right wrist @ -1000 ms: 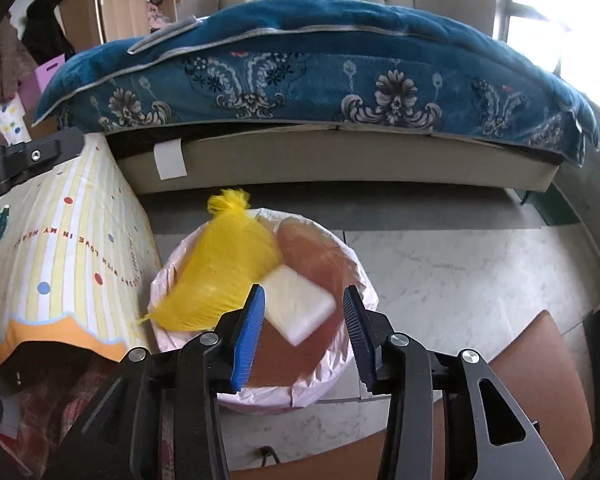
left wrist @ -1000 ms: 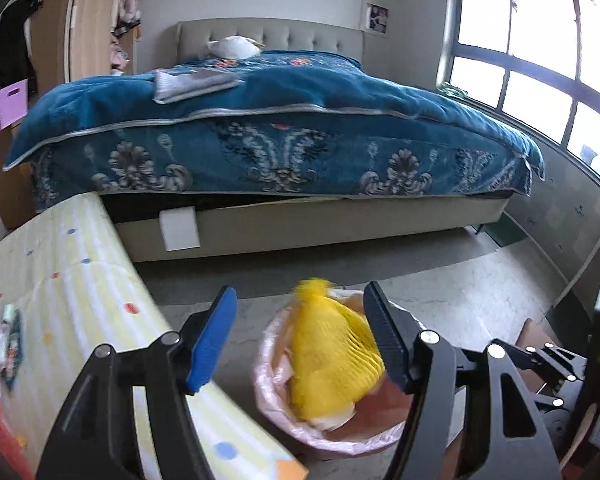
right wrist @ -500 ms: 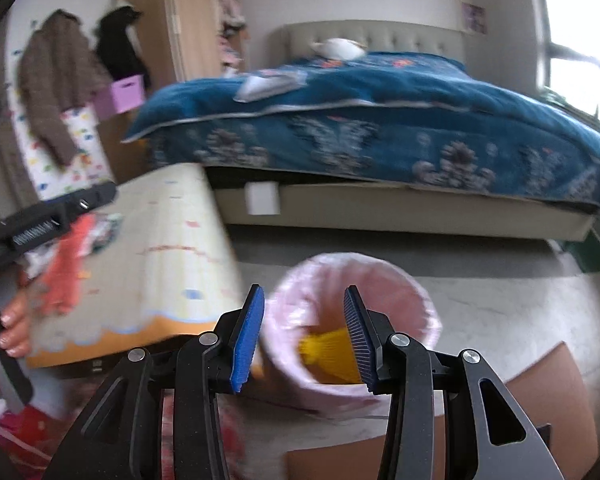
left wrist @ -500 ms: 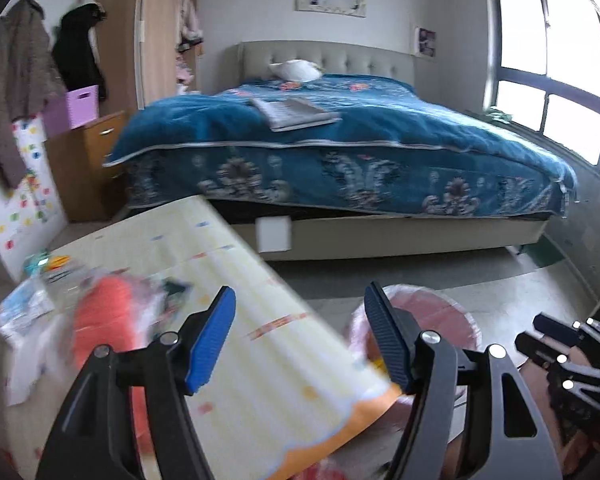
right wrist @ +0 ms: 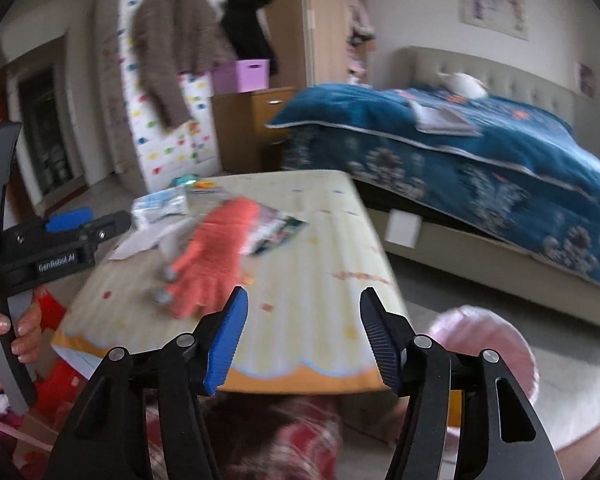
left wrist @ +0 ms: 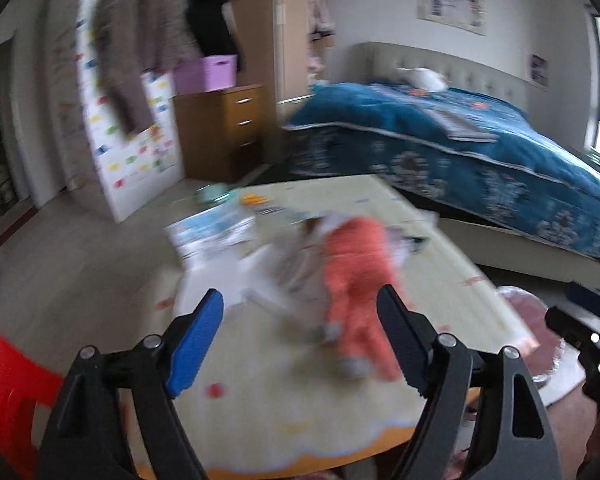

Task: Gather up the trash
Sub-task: 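Return to the table and grasp the orange knitted glove with the right tool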

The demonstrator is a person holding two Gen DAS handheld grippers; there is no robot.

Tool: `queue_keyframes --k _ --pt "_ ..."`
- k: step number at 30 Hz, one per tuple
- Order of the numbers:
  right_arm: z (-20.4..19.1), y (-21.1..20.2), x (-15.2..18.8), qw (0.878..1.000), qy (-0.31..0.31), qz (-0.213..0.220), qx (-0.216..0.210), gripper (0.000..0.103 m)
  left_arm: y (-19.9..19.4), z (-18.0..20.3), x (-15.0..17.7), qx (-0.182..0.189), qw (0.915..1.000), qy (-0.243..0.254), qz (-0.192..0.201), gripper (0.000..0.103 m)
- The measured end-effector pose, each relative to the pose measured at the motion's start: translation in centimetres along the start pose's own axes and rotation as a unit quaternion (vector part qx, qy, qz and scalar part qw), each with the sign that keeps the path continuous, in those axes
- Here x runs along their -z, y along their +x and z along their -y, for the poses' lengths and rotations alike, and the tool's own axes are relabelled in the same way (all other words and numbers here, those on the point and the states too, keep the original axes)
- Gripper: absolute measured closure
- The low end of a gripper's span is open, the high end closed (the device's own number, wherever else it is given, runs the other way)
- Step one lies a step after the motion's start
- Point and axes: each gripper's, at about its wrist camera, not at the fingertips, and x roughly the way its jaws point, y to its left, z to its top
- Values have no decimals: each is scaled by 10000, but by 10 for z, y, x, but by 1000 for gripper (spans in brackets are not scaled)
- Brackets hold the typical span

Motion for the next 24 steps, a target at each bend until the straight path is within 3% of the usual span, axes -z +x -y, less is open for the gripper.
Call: queue_keyframes --k 5,10,24 --pt "-43 38 -9 9990 -379 -90 -204 43 14 -55 15 -393 9979 -479 -209 26" --pt "-60 75 -13 9986 -389 -267 -222 44 29 -90 26 -644 9948 -709 -352 26" --pt "-60 154 -20 9962 -246 -822 -170 54 73 -101 16 -758 9926 -727 -604 26"
